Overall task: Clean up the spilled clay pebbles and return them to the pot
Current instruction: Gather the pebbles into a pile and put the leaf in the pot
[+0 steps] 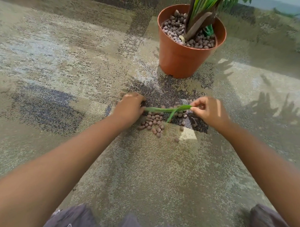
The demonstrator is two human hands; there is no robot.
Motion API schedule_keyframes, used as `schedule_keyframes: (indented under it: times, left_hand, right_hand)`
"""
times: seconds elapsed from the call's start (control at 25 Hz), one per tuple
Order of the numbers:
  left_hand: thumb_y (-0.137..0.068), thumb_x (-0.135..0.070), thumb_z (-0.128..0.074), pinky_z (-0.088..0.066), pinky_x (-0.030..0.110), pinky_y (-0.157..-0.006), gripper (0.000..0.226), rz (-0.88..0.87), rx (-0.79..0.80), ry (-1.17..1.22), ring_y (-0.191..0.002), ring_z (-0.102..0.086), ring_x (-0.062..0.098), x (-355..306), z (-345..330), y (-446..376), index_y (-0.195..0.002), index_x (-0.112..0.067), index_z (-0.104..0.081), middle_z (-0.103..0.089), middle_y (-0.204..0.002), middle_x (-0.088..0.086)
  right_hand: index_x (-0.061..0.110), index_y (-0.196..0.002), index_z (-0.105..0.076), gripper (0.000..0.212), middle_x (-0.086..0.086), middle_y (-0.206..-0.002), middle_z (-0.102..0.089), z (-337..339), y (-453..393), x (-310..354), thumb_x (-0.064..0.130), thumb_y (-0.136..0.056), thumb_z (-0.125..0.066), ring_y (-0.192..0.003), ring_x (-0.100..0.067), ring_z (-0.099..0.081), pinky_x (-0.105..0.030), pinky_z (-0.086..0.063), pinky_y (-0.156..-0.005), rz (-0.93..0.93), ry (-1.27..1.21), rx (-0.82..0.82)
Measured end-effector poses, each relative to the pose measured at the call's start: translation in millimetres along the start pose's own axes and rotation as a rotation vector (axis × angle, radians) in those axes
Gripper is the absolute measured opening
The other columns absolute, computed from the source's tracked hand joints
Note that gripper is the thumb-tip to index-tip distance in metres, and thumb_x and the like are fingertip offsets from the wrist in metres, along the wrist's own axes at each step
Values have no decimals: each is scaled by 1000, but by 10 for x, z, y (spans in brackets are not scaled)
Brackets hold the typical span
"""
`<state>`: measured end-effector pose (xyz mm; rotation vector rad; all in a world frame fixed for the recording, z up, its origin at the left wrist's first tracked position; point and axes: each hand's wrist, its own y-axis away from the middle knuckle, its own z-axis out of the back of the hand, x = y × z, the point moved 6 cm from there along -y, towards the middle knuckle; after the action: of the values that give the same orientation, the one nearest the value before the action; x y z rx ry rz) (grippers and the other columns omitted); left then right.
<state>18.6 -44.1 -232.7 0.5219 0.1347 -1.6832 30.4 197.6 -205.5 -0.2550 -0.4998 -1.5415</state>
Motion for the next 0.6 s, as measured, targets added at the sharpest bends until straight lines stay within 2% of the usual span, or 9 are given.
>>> schedule_keyframes:
  times: [0.04, 0.08, 0.16, 0.24, 0.32, 0.4, 0.48, 0.6]
  left_hand:
    - [-80, -36, -58, -35, 46, -100, 46, -6, 37, -20, -122, -39, 27, -35, -23, 18, -123, -23, -49, -48, -131, 4]
    - [-77, -45, -58, -34, 48, -100, 54, -20, 84, -36, -124, -35, 28, -68, -59, 47, -125, -26, -47, -45, -133, 2]
    - [-72, -56, -57, -28, 51, -103, 67, -75, 147, -99, -128, -27, 32, -126, -127, 110, -131, -30, -40, -38, -139, -1]
    - [-72, -58, -56, -25, 49, -105, 73, -152, 145, -203, -130, -24, 32, -177, -174, 162, -136, -29, -34, -32, -144, -1]
    - [-74, -53, -59, -30, 47, -103, 71, -179, 107, -254, -127, -28, 30, -222, -194, 190, -136, -25, -35, -33, -143, 1]
    - [-77, -40, -63, -40, 45, -95, 58, -143, 54, -233, -120, -36, 28, -266, -178, 198, -128, -21, -45, -42, -134, 3]
    - [-80, -23, -63, -47, 39, -80, 38, -118, -2, -197, -108, -43, 25, -321, -155, 202, -116, -18, -53, -49, -118, 4]
    - [-82, -7, -56, -46, 30, -67, 21, -109, -64, -92, -88, -49, 21, -353, -110, 236, -102, -13, -58, -50, -99, 5]
  right_hand:
    - [11, -101, -68, 18, 4, -73, -61, 7, -11, -95, 17, -85, -65, -50, -6, -49, -14, -34, -40, -64, 84, 5]
    - [12, -109, -65, 25, -2, -85, -64, 18, -3, -154, 17, -84, -65, -59, -10, -55, -16, -40, -45, -111, 164, -1]
    - [13, -126, -53, 45, -10, -117, -61, -12, -6, -124, 16, -83, -65, -93, -20, -61, -24, -51, -70, -87, 228, 5]
    - [19, -138, -38, 61, -6, -139, -47, -157, 0, 69, 17, -83, -64, -118, -23, -53, -28, -47, -85, -2, 205, 102]
    - [30, -142, -30, 66, 5, -150, -31, -342, 30, 249, 16, -85, -61, -130, -21, -41, -30, -45, -93, 54, 237, 209]
    - [33, -139, -36, 57, 7, -149, -31, -449, 57, 336, 11, -89, -54, -121, -19, -50, -25, -48, -86, 95, 264, 218]
    - [33, -133, -45, 47, 5, -142, -42, -419, 83, 344, 12, -92, -51, -105, -16, -60, -23, -47, -80, 75, 234, 171]
    - [30, -125, -57, 37, 3, -130, -54, -360, 84, 333, 14, -92, -52, -102, -17, -61, -28, -51, -85, 64, 212, 132]
